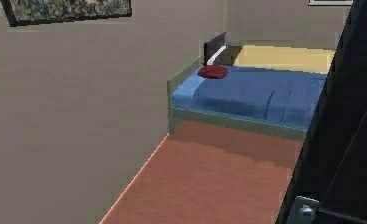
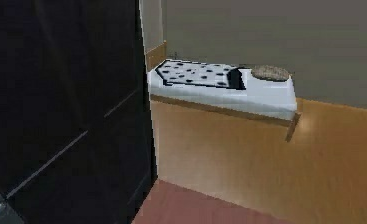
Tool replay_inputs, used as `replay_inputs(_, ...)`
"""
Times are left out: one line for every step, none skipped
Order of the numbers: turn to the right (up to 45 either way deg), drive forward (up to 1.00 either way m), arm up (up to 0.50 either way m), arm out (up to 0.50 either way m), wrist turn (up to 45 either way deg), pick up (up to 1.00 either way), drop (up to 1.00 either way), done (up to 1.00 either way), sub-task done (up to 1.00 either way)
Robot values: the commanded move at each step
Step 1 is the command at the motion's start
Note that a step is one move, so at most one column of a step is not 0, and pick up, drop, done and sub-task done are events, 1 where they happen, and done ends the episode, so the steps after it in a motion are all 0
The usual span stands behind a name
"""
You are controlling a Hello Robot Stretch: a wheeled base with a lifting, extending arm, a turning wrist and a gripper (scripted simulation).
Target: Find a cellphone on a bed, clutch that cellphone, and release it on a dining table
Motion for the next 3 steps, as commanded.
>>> replay_inputs(0.0, 0.85, 0.00, 0.00, 0.0, 0.00, 0.00, 0.00, 0.00)
replay_inputs(33.0, 0.00, 0.00, 0.00, 0.0, 0.00, 0.00, 0.00, 0.00)
replay_inputs(0.0, 0.45, 0.00, 0.00, 0.0, 0.00, 0.00, 0.00, 0.00)
